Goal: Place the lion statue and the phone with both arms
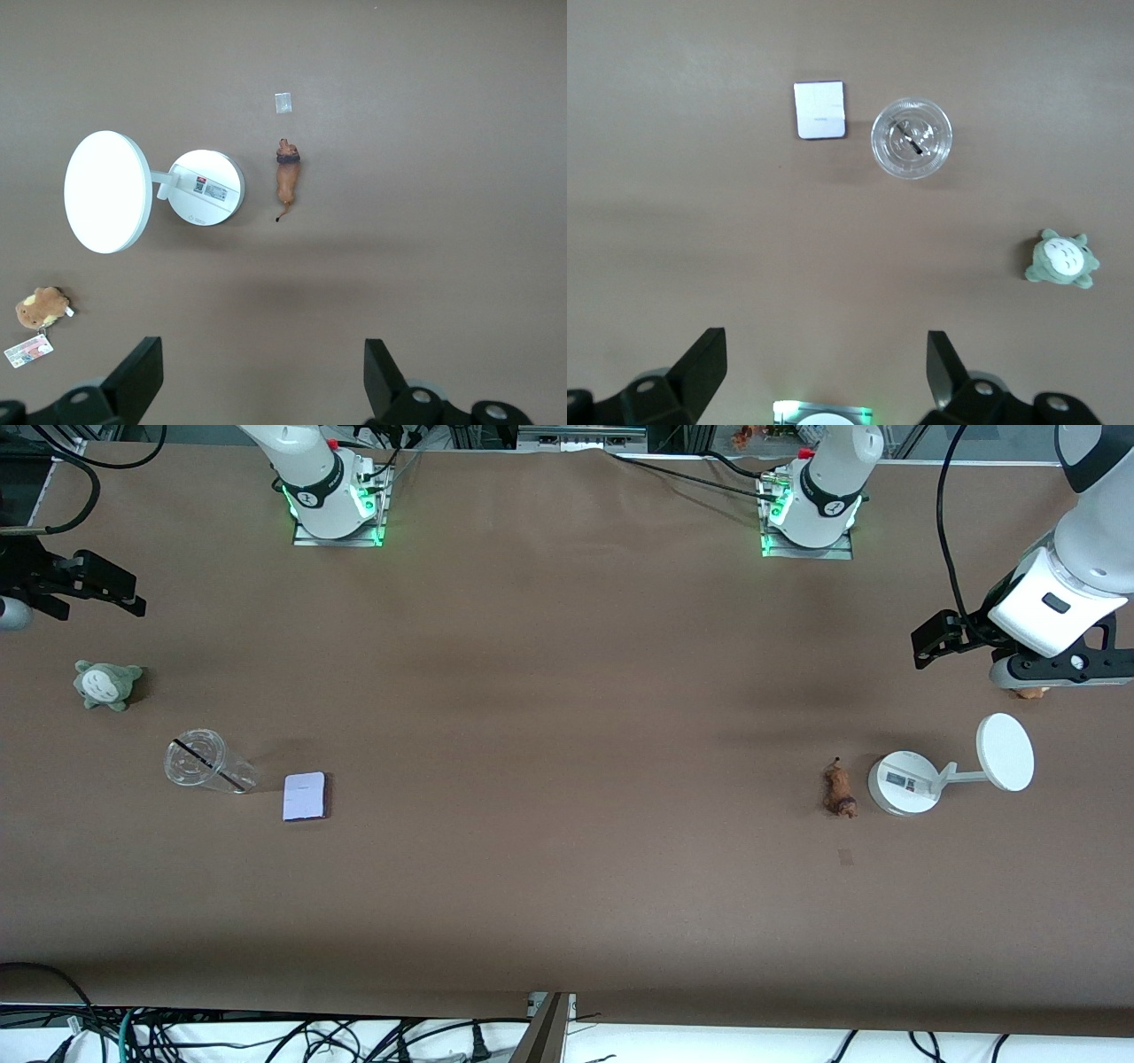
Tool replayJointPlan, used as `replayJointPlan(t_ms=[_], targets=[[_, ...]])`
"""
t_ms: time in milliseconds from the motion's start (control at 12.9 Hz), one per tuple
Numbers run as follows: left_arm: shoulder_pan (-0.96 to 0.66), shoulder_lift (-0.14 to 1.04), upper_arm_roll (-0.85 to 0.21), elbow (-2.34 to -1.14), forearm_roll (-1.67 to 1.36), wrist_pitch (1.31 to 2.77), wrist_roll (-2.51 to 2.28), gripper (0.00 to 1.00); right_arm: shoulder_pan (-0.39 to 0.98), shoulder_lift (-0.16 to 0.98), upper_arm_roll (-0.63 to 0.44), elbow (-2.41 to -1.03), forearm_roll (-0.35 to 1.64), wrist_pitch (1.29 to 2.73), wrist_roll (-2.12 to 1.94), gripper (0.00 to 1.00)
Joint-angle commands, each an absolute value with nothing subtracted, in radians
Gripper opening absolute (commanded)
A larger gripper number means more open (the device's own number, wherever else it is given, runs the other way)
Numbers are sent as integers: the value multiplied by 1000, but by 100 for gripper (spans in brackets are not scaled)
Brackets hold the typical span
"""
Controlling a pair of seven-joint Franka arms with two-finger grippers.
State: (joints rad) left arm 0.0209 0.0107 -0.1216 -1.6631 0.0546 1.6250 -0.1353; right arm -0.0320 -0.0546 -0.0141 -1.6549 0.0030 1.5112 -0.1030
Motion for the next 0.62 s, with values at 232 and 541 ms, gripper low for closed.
replayJointPlan(t_ms=[232,541], targets=[[17,26,-120,-1628,29,1595,-135,100,-51,-55,23,-1660,-21,1490,-117,100],[17,26,-120,-1628,29,1595,-135,100,-37,-11,21,-1615,-22,1473,-120,100]])
